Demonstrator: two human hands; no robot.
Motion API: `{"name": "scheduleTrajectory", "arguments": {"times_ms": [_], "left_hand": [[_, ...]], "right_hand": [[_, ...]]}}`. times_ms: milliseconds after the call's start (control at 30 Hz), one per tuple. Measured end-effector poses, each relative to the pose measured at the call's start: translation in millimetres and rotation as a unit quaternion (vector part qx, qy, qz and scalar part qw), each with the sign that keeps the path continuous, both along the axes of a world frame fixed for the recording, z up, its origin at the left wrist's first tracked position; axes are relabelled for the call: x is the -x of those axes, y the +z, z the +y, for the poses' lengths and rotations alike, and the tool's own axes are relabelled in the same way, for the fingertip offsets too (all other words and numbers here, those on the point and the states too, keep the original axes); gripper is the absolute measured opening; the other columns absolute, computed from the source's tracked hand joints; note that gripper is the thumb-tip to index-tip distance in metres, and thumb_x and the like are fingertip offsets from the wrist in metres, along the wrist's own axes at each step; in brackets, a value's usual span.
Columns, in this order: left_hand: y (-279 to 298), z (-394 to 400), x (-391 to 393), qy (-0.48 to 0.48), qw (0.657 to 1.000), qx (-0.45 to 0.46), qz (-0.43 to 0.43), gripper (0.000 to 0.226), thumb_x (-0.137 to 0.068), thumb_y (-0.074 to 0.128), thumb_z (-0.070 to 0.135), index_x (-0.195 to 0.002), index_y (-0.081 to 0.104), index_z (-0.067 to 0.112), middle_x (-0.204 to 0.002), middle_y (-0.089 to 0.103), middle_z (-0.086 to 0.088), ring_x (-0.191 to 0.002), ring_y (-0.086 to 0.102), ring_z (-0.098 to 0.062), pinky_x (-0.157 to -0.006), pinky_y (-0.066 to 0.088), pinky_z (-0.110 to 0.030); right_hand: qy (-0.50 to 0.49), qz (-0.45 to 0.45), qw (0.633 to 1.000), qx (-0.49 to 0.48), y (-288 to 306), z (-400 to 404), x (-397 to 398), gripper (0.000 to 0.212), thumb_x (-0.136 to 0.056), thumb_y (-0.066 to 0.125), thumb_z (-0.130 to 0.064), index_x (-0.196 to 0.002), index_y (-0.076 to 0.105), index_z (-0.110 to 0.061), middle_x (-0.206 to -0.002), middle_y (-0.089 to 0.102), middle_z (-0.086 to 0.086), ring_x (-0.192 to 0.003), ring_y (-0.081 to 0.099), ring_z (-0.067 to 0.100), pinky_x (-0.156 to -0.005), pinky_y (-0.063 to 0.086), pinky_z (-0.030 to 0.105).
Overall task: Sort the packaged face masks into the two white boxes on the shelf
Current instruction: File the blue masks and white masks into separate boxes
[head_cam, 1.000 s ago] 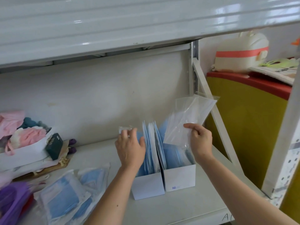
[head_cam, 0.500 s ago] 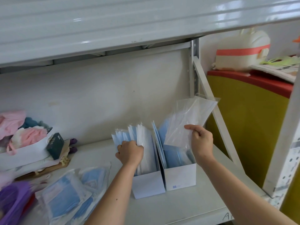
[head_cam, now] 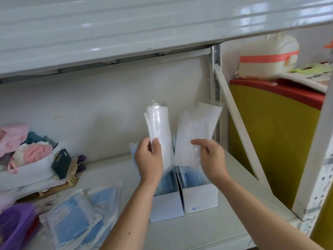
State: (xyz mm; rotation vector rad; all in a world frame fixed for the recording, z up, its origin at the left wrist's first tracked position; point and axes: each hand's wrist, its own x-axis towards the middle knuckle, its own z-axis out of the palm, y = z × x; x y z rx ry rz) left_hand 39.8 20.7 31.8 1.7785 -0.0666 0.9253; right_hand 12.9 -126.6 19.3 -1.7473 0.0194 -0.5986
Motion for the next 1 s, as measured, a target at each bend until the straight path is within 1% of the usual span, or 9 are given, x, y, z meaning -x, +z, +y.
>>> {"name": "scheduleTrajectory", "arguments": {"times_ms": [100,200,300,400,500,600,733,867,1000], "left_hand": [[1,-25,11,-0.073,0.997,-0.034,-0.017,0.038,-0.089,0.058,0.009,-0.058,0.041,0.024,-0.055,0.039,0.009,-0.051,0.038,-0.004,-0.05,0.029,-0.013],[0,-44,20,-0.129,0.991,-0.031,0.02,0.011,-0.09,0.059,0.015,-0.085,0.068,0.015,-0.078,0.062,0.009,-0.07,0.057,0.002,-0.064,0.042,-0.005],[3,-51,24,-0.187,0.98,-0.005,0.074,0.018,-0.093,0.054,0.014,-0.093,0.071,0.01,-0.089,0.069,0.003,-0.081,0.063,-0.004,-0.075,0.048,-0.014],[10,-59,27,-0.299,0.931,0.134,0.161,0.026,-0.093,0.045,0.003,-0.111,0.064,0.007,-0.102,0.07,-0.008,-0.094,0.068,-0.016,-0.087,0.055,-0.026],[16,-60,22,-0.348,0.867,0.306,0.183,0.019,-0.089,0.043,-0.008,-0.098,0.052,0.006,-0.081,0.064,-0.013,-0.073,0.067,-0.023,-0.077,0.058,-0.033],[18,-48,7,-0.248,0.871,0.393,0.159,0.022,-0.089,0.04,-0.009,-0.078,0.049,0.008,-0.066,0.051,-0.01,-0.049,0.058,-0.015,-0.055,0.055,-0.028],[4,-36,-14,-0.113,0.934,0.272,0.203,0.021,-0.084,0.044,-0.004,-0.069,0.05,0.009,-0.062,0.051,-0.009,-0.053,0.05,-0.022,-0.052,0.044,-0.026],[-21,-53,-23,-0.007,0.955,0.056,0.291,0.037,-0.083,0.058,0.017,-0.118,0.054,0.007,-0.116,0.058,-0.014,-0.109,0.055,-0.034,-0.09,0.044,-0.036],[-33,-78,-30,-0.056,0.954,-0.039,0.293,0.058,-0.085,0.059,0.025,-0.135,0.038,0.006,-0.136,0.05,-0.015,-0.123,0.049,-0.034,-0.101,0.042,-0.039]], "right_hand": [[0.043,0.004,0.997,0.065,6,13,1,0.039,-0.095,0.035,0.001,-0.109,0.069,-0.011,-0.107,0.063,0.001,-0.087,0.058,0.006,-0.077,0.044,0.006],[0.107,-0.001,0.994,0.012,7,15,3,0.036,-0.092,0.038,-0.014,-0.091,0.073,-0.019,-0.095,0.071,0.001,-0.095,0.063,0.018,-0.088,0.052,0.035],[0.096,0.021,0.995,-0.023,6,4,4,0.058,-0.086,0.044,-0.051,-0.089,0.063,0.004,-0.087,0.065,0.02,-0.082,0.06,0.034,-0.078,0.052,0.045],[0.058,0.031,0.995,-0.069,6,-6,4,0.04,-0.09,0.058,-0.036,-0.086,0.064,0.003,-0.082,0.066,0.022,-0.073,0.061,0.03,-0.067,0.051,0.039],[0.013,0.028,0.995,-0.092,11,-17,2,0.021,-0.093,0.056,-0.018,-0.075,0.061,-0.009,-0.075,0.063,0.015,-0.07,0.061,0.027,-0.062,0.05,0.036],[-0.041,0.029,0.995,-0.081,16,-33,1,0.025,-0.094,0.055,-0.019,-0.071,0.054,-0.012,-0.069,0.057,0.006,-0.062,0.056,0.018,-0.054,0.045,0.027],[-0.169,0.005,0.983,-0.068,27,-72,-1,0.036,-0.093,0.055,-0.022,-0.065,0.044,-0.004,-0.062,0.044,0.011,-0.058,0.043,0.023,-0.057,0.037,0.033],[-0.216,0.004,0.974,-0.064,29,-93,-3,0.039,-0.094,0.053,-0.025,-0.092,0.055,0.015,-0.089,0.059,0.033,-0.067,0.05,0.037,-0.064,0.048,0.04],[-0.21,0.014,0.976,-0.054,19,-101,-2,0.036,-0.095,0.052,-0.024,-0.09,0.057,0.012,-0.086,0.061,0.029,-0.072,0.053,0.043,-0.065,0.049,0.04]]}}
